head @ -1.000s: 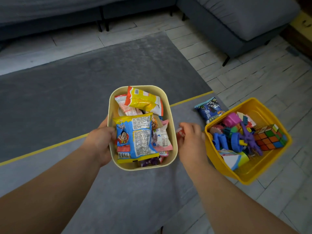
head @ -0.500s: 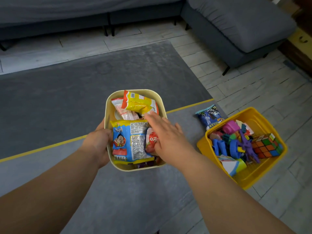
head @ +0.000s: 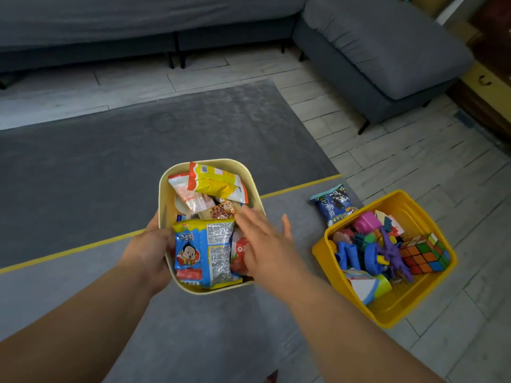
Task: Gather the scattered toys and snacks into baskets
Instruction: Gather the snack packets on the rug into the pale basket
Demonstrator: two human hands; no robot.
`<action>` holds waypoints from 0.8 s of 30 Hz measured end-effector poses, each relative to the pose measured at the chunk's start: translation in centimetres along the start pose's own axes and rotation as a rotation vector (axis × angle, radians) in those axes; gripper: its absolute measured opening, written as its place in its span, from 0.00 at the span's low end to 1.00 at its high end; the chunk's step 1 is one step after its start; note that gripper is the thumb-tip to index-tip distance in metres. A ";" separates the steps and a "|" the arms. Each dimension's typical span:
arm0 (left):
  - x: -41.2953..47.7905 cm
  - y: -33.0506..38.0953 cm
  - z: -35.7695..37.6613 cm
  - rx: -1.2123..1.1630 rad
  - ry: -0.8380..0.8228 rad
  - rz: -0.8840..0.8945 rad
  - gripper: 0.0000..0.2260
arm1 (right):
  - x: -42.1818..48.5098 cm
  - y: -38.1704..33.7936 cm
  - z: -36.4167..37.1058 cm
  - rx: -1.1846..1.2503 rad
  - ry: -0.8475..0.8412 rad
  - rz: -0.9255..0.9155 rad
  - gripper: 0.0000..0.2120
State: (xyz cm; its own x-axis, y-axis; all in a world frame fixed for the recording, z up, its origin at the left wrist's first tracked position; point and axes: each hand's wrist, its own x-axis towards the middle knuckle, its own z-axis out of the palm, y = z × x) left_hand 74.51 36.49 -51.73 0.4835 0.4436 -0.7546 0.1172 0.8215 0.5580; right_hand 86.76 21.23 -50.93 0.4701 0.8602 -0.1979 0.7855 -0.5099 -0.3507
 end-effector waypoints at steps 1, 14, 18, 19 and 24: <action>-0.1 -0.2 0.3 -0.015 -0.008 0.005 0.34 | 0.5 0.7 -1.0 0.079 0.121 0.014 0.27; 3.3 -0.9 7.7 -0.136 0.050 0.080 0.35 | 10.1 21.8 -5.9 -0.002 -0.185 0.792 0.47; 4.3 -1.3 9.3 -0.122 0.065 0.079 0.36 | 10.8 24.1 -4.2 -0.094 -0.301 0.811 0.53; 4.4 -1.2 9.7 -0.123 0.063 0.073 0.36 | 11.0 24.4 -3.8 -0.112 -0.330 0.807 0.55; 4.9 -1.2 11.0 -0.089 0.069 0.057 0.36 | 12.0 24.7 -2.2 -0.121 -0.412 0.831 0.54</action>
State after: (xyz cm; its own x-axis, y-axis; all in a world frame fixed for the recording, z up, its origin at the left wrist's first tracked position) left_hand 86.29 33.70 -52.31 0.4259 0.5117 -0.7462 0.0126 0.8213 0.5704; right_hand 112.72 18.93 -59.98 0.7381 0.1429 -0.6593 0.3088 -0.9405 0.1419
